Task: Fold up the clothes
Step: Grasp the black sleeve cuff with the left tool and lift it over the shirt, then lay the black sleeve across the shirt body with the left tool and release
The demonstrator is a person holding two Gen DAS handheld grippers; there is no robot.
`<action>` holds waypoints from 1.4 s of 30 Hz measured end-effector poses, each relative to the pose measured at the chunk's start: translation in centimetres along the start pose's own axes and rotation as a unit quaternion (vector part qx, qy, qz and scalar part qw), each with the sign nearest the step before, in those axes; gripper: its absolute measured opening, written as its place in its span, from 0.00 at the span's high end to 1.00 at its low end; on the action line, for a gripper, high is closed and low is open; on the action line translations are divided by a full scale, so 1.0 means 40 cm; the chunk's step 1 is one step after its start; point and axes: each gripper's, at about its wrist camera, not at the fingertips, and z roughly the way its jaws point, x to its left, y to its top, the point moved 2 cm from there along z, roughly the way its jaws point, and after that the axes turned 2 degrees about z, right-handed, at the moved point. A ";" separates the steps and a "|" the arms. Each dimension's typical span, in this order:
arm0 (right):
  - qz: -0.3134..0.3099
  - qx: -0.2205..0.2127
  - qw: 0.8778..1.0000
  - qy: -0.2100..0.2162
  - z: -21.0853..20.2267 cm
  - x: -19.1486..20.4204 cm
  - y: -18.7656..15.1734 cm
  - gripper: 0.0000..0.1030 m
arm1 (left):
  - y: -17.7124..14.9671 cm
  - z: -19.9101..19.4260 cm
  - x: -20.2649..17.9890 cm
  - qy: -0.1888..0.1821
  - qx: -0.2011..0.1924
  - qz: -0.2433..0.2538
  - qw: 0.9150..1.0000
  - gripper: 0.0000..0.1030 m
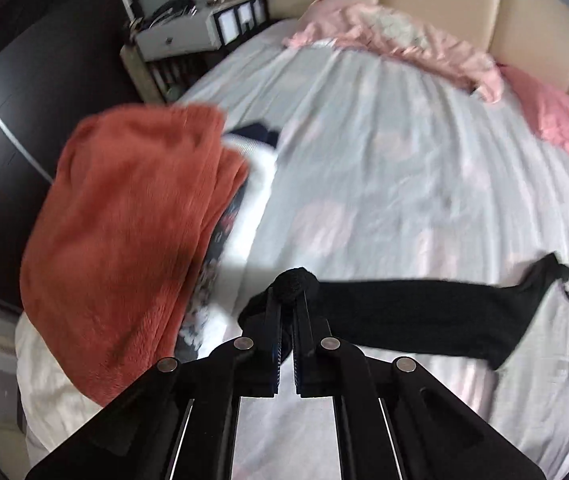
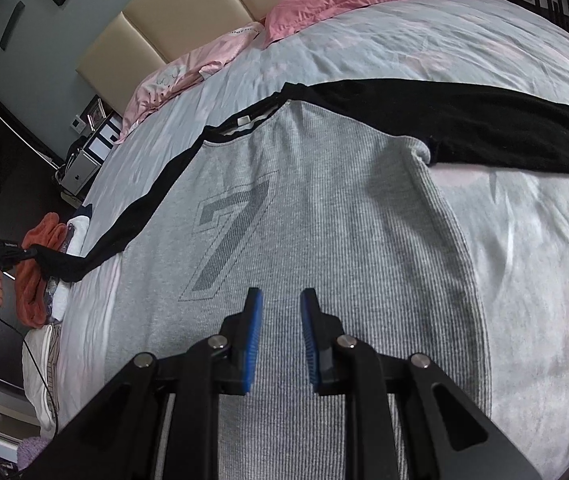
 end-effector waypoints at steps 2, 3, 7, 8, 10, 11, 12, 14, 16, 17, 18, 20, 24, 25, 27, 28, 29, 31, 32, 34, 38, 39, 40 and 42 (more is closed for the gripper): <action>0.001 -0.002 1.000 0.003 -0.005 -0.002 0.002 0.81 | 0.026 -0.069 -0.046 -0.023 -0.016 0.012 1.000 0.95; 0.002 -0.003 1.000 0.004 -0.008 -0.005 0.004 0.81 | 0.043 -0.099 -0.069 -0.036 -0.021 0.015 0.999 0.95; 0.011 -0.007 1.000 0.012 -0.018 -0.017 0.012 0.81 | 0.087 -0.198 -0.175 -0.094 -0.026 0.029 0.995 0.95; 0.014 -0.008 1.000 0.014 -0.022 -0.021 0.015 0.81 | 0.097 -0.219 -0.207 -0.109 -0.024 0.032 0.993 0.95; 0.019 -0.012 1.000 0.018 -0.028 -0.028 0.021 0.81 | 0.116 -0.262 -0.274 -0.136 -0.022 0.037 0.990 0.95; 0.021 -0.014 1.000 0.019 -0.032 -0.031 0.024 0.81 | 0.123 -0.282 -0.308 -0.150 -0.020 0.040 0.988 0.95; 0.024 -0.015 0.999 0.020 -0.036 -0.036 0.027 0.81 | 0.128 -0.300 -0.344 -0.164 -0.017 0.043 0.985 0.95; 0.029 -0.018 0.999 0.023 -0.044 -0.046 0.034 0.81 | 0.126 -0.334 -0.426 -0.185 -0.014 0.060 0.981 0.95; 0.035 -0.023 0.999 0.024 -0.052 -0.057 0.043 0.81 | 0.118 -0.365 -0.511 -0.206 -0.010 0.078 0.975 0.95; 0.038 -0.026 0.999 0.024 -0.057 -0.063 0.048 0.81 | 0.110 -0.377 -0.553 -0.217 -0.007 0.087 0.972 0.95; 0.043 -0.028 0.998 0.024 -0.062 -0.071 0.053 0.81 | 0.103 -0.389 -0.595 -0.229 -0.004 0.095 0.969 0.95; 0.052 -0.034 0.998 0.024 -0.071 -0.086 0.064 0.81 | 0.084 -0.399 -0.678 -0.248 0.001 0.113 0.962 0.95; 0.072 -0.040 0.996 0.026 -0.081 -0.120 0.081 0.81 | 0.036 -0.369 -0.833 -0.266 0.017 0.149 0.952 0.95; 0.078 -0.041 0.996 0.027 -0.082 -0.128 0.085 0.81 | 0.021 -0.352 -0.869 -0.269 0.026 0.156 0.950 0.95; 0.087 -0.041 0.995 0.029 -0.082 -0.142 0.090 0.81 | -0.010 -0.310 -0.940 -0.271 0.047 0.168 0.946 0.95; 0.091 -0.041 0.995 0.030 -0.081 -0.149 0.093 0.81 | -0.027 -0.287 -0.974 -0.272 0.057 0.175 0.945 0.95; 0.094 -0.040 0.994 0.031 -0.079 -0.154 0.095 0.81 | -0.043 -0.265 -1.005 -0.273 0.067 0.181 0.942 0.95; 0.101 -0.039 0.994 0.032 -0.075 -0.166 0.099 0.81 | -0.074 -0.221 -1.066 -0.277 0.086 0.193 0.937 0.95; 0.103 -0.038 0.993 0.032 -0.070 -0.170 0.101 0.81 | -0.089 -0.200 -1.092 -0.279 0.095 0.198 0.935 0.95; 0.107 -0.034 0.993 0.031 -0.059 -0.179 0.103 0.81 | -0.119 -0.164 -1.145 -0.286 0.112 0.210 0.928 0.95; 0.114 -0.026 0.993 0.025 -0.034 -0.200 0.108 0.81 | -0.198 -0.111 -1.236 -0.286 0.134 0.252 0.915 0.93; 0.116 -0.024 0.993 0.023 -0.028 -0.206 0.109 0.81 | -0.215 -0.100 -1.253 -0.279 0.137 0.262 0.914 0.93; 0.119 -0.023 0.992 0.023 -0.023 -0.212 0.109 0.81 | -0.224 -0.090 -1.264 -0.272 0.139 0.269 0.913 0.89; 0.124 -0.020 0.992 0.021 -0.014 -0.224 0.109 0.81 | -0.237 -0.071 -1.279 -0.260 0.139 0.279 0.914 0.79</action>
